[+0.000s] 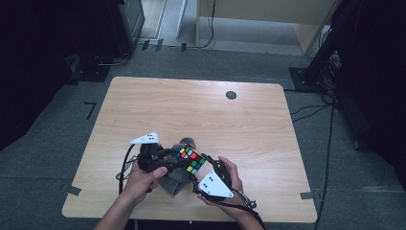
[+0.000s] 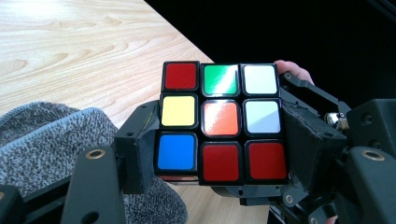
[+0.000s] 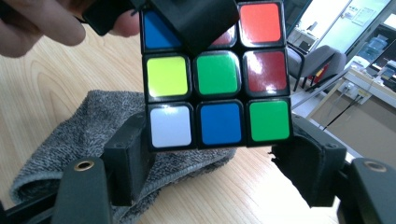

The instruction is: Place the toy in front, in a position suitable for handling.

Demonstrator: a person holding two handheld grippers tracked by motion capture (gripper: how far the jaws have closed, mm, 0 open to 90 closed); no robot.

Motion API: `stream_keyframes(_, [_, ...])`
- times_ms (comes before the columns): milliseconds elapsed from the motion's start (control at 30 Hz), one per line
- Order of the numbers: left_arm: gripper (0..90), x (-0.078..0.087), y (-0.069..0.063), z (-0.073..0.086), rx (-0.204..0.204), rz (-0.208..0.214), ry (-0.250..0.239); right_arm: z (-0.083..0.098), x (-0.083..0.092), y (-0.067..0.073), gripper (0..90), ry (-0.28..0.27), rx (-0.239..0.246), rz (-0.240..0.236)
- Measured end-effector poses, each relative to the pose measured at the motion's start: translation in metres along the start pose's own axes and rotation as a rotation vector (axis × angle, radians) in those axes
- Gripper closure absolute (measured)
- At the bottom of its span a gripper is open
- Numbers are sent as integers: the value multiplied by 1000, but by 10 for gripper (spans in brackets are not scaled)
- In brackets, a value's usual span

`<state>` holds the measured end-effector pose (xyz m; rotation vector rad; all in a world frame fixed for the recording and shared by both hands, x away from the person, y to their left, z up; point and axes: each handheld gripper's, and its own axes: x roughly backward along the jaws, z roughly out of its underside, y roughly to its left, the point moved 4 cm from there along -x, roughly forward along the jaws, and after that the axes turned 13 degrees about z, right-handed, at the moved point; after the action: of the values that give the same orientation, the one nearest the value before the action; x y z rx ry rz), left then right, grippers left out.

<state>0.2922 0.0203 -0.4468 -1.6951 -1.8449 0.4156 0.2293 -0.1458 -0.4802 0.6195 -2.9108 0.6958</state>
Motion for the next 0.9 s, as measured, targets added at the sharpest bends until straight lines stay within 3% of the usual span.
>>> stream_keyframes(300, [329, -1, 1, 0, 8, 26, 2, -2, 3, 1, 345, -22, 34, 15])
stream_keyframes(433, [128, -2, 3, -1, 14, -18, 15, -3, 5, 2, 346, -43, 50, 18])
stream_keyframes(567, [107, -3, 3, -1, 16, -22, 22, -4, 6, 3, 346, -46, 60, 18])
stream_keyframes(667, [125, -6, 2, 1, 5, 0, 54, -3, 5, 5, 345, -38, 66, 6])
stream_keyframes(733, [133, -10, 1, 3, -6, -15, 75, -2, 4, 7, 345, -40, 73, -2])
stream_keyframes(800, [131, -11, 0, 3, -7, -26, 77, -3, 5, 10, 346, -45, 89, -6])
stream_keyframes(900, [134, -12, -1, 3, -2, -5, 73, -3, 6, 15, 345, -55, 119, -15])
